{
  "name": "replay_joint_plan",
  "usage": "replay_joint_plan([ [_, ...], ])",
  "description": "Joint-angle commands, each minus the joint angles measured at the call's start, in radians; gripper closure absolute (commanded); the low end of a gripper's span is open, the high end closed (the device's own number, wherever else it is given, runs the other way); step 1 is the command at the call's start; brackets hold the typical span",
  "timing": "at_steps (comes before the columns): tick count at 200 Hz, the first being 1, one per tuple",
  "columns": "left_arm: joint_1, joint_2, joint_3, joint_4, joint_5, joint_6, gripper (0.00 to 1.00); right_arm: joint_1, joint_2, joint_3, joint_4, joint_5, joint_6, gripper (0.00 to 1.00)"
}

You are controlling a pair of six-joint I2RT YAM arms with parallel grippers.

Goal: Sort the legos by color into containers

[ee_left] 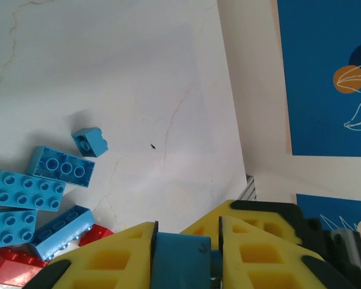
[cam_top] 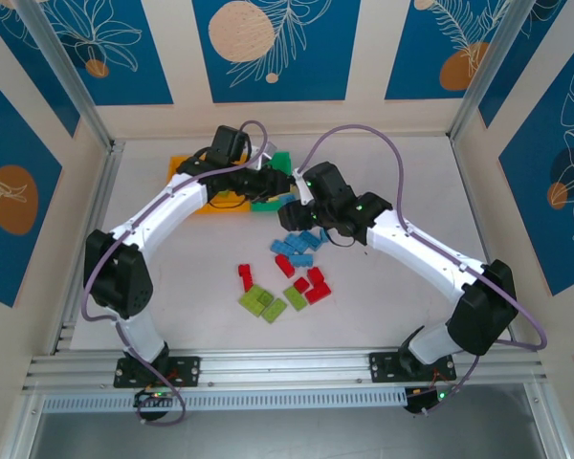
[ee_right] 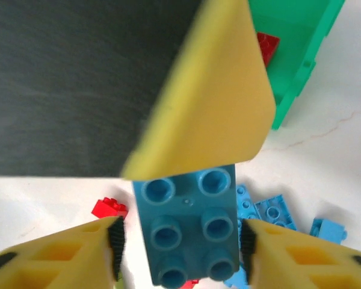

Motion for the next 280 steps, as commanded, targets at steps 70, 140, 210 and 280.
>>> replay_joint_plan([
  [70,0.368,-0.029,0.058,-0.095,-0.618,0.292,0.95,-0.075,-0.181,-0.063,-0.019,0.013,0.163,0.27],
  [140,0.455,0.267,0.266,-0.126,-0.607,0.342,0.75,-0.110,-0.147,-0.085,-0.083,0.014,0.208,0.27],
  [210,0.455,0.210,0.291,-0.151,-0.603,0.363,0.48,-0.170,-0.109,-0.102,-0.179,0.007,0.322,0.26],
  [280,0.286,-0.315,-0.083,0.012,-0.370,0.490,0.57,-0.188,0.020,-0.130,-0.267,-0.042,0.359,0.27],
])
